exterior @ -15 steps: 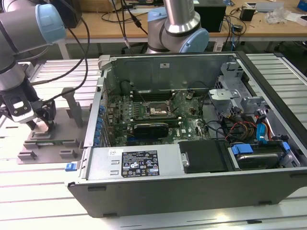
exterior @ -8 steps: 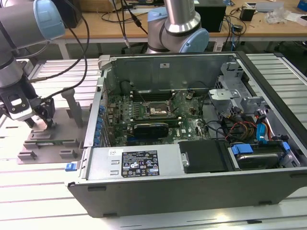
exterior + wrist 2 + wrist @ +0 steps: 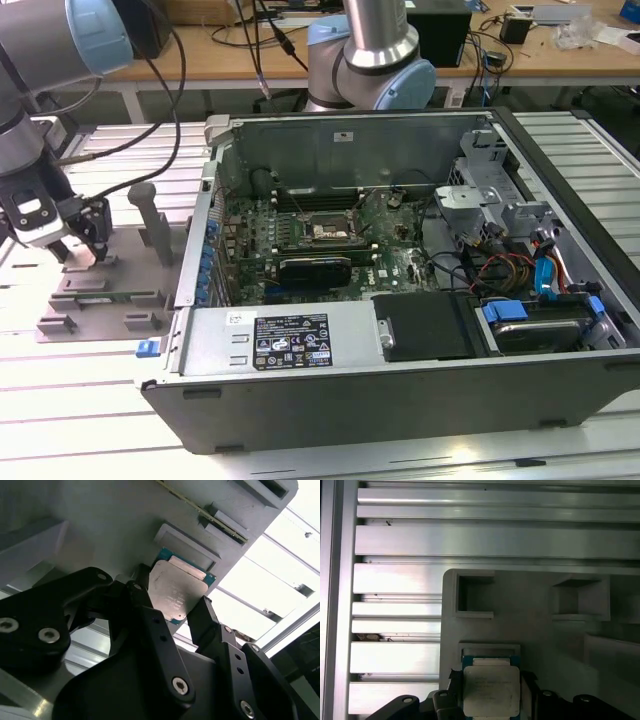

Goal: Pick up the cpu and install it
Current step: 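Pick up the cpu and move it towards the insertion slot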

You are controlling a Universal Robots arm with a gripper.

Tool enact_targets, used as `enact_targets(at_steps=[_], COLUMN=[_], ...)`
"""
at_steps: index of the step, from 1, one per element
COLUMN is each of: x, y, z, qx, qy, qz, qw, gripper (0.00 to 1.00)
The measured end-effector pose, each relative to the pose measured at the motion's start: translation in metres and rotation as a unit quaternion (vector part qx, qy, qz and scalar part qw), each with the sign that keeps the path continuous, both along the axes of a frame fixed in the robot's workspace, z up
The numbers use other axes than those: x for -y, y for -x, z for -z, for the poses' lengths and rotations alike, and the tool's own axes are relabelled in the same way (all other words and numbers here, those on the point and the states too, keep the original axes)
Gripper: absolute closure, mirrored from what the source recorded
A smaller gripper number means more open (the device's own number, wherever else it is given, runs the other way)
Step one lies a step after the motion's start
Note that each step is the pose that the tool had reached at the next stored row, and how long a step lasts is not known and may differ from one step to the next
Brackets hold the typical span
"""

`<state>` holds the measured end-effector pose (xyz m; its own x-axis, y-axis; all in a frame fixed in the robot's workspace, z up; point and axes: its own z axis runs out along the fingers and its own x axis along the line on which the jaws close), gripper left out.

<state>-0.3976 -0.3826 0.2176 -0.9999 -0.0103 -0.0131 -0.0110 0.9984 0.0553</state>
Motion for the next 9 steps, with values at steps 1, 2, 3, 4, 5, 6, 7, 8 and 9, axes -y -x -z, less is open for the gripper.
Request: enact_targets(at_steps=[1,2,3,4,5,6,7,8,9], x=[0.0,0.0,0.0,0.0,0.0,0.0,0.0,0.0,0.0], y=[0.0,0.0,0.0,0.0,0.0,0.0,0.0,0.0,0.0], z=[-0.0019,-0.0031,-0.0042,-0.006,-0.007,-0.0081,-0.01,-0.0112,-0.0123], qx=[0.0,0.0,0.0,0.0,0.0,0.0,0.0,0.0,0.0], qy=[0.0,0.0,0.0,0.0,0.0,0.0,0.0,0.0,0.0], qz=[0.0,0.0,0.0,0.0,0.0,0.0,0.0,0.0,0.0], qw=[1.0,1.0,1.0,1.0,1.0,1.0,1.0,1.0,1.0], gripper=[0.45,0.45,0.45,0.45,0.45,0.45,0.45,0.45,0.45])
